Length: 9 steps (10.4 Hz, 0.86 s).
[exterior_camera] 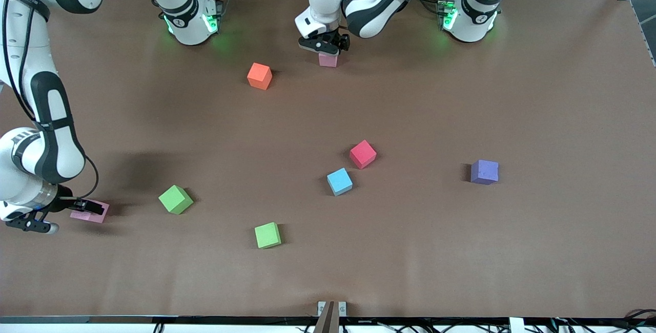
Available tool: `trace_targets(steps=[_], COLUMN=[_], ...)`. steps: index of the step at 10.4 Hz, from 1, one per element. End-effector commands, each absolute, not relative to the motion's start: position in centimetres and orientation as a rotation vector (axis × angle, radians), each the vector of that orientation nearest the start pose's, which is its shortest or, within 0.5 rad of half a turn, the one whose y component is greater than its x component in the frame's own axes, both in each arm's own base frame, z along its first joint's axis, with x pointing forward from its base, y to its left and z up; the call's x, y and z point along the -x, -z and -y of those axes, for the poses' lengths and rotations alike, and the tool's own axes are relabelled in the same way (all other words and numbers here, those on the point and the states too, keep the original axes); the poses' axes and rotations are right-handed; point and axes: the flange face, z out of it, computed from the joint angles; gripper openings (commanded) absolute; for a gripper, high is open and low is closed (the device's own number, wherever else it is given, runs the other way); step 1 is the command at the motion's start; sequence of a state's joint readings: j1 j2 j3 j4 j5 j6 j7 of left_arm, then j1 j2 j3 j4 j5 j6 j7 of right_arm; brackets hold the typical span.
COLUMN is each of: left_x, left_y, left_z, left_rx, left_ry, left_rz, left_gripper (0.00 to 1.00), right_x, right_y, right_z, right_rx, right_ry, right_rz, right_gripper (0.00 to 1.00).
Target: Arrange blocks into number 1
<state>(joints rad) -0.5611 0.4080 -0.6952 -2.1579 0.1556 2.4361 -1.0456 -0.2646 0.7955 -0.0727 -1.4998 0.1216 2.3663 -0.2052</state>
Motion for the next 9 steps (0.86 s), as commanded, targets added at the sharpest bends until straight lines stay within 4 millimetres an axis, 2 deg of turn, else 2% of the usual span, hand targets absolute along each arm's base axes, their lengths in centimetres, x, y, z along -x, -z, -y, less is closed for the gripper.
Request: trace_targets(steps=[1, 2, 4, 6, 8, 9], left_x=[-17.4, -17.3, -17.1, -16.7, -17.0, -17.4], left_y=[-24.2, -23.6, -22.5, -21.6, -20.8, -20.3], left_z=[53.7, 53.6, 53.9, 54.0, 53.7, 53.5], left_rx=[3.146, 3.141, 3.164, 3.167, 3.156, 3.15], left_ry=[-0.231, -0.253, -0.284, -0.31, -0.329, -0.338], left_rz=[-0.405, -0.367, -0.268, -0.214, -0.179, -0.152], left_gripper=[1.0, 1.0, 1.0, 0.99, 0.23, 0.0], right_x=[-69.0, -69.1, -69.4, -68.8, -67.7, -67.0], right_y=[-20.4, -20.5, -21.1, -22.8, -24.3, -25.0], right_z=[23.0, 22.8, 21.9, 20.7, 19.8, 18.5], right_rx=[3.09, 3.089, 3.085, 3.056, 3.053, 3.058], right_ry=[0.151, 0.149, 0.147, 0.009, -0.017, -0.003], right_rz=[-0.319, -0.316, -0.298, -0.268, -0.246, -0.226], right_gripper=[0.16, 0.0, 0.0, 0.0, 0.0, 0.0])
